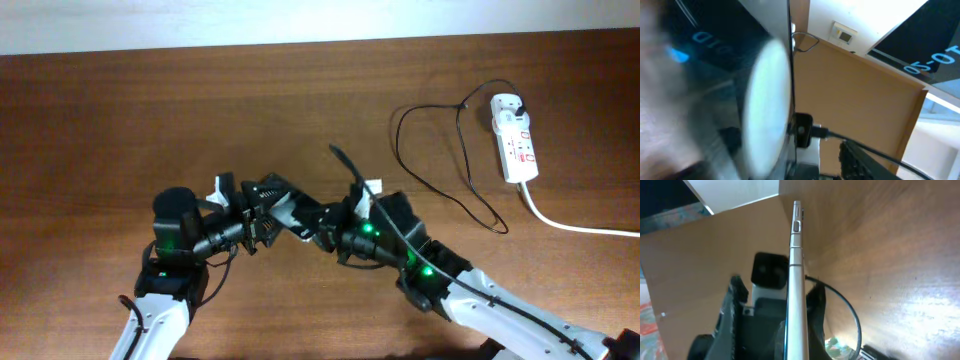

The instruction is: Plug charger to phone and switch on socket

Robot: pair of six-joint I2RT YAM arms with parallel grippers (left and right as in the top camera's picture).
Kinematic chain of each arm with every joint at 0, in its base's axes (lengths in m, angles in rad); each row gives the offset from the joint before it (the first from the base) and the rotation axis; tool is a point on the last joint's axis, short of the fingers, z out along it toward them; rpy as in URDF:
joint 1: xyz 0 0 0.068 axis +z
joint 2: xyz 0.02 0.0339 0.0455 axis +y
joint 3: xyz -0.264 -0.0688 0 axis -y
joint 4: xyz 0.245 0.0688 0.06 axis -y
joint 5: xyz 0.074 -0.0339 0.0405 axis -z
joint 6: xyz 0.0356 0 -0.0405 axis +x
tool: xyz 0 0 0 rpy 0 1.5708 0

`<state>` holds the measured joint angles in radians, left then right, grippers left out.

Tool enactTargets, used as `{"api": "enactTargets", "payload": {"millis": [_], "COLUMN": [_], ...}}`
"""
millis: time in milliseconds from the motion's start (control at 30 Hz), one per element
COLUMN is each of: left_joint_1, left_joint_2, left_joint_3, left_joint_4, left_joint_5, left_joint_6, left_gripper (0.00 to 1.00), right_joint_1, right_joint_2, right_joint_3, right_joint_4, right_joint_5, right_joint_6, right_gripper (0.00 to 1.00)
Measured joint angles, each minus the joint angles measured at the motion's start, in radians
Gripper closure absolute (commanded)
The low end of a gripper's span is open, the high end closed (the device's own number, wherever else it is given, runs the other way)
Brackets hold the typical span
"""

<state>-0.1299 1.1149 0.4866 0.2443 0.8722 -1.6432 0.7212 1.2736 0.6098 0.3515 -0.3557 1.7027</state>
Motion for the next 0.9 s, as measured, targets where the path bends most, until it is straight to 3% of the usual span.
{"api": "enactTargets", "payload": {"millis": [300, 367, 467, 600, 700, 800, 900], "left_joint_1": [-0.015, -0.015, -0.016, 0.018, 0.159, 0.247, 0.251], "left_joint_2": [0.002, 0.002, 0.002, 0.004, 0.043, 0.156, 0.336], "left_joint_3": [-0.002, -0.003, -0.003, 0.000, -0.001, -0.001, 0.005], "left_joint_4": [-0.007, 0.000, -0.005, -0.103, -0.138, -0.113, 0.030], "left_joint_5": [-0.122, -0.122, -0.121, -0.140, -0.137, -0.033, 0.138], "left_joint_6": [-0.001, 0.001, 0.004, 0.176, 0.327, 0.411, 0.432], "left_gripper": [1.00, 1.00, 1.00, 1.00, 1.00, 1.00, 1.00], "right_joint_1": [0.016, 0.016, 0.016, 0.018, 0.018, 0.018, -0.023], "right_joint_2": [0.000, 0.000, 0.000, 0.001, 0.000, 0.000, -0.003], "right_joint_3": [0.007, 0.008, 0.008, 0.011, 0.015, 0.015, 0.040], "right_joint_4": [0.028, 0.029, 0.024, -0.063, -0.222, -0.298, -0.489], "right_joint_5": [0.019, 0.018, 0.015, 0.018, 0.122, 0.250, 0.351], "right_joint_6": [0.074, 0.099, 0.074, -0.176, -0.360, -0.613, -0.774], "right_gripper": [0.96, 0.95, 0.71, 0.52, 0.43, 0.37, 0.36]}}
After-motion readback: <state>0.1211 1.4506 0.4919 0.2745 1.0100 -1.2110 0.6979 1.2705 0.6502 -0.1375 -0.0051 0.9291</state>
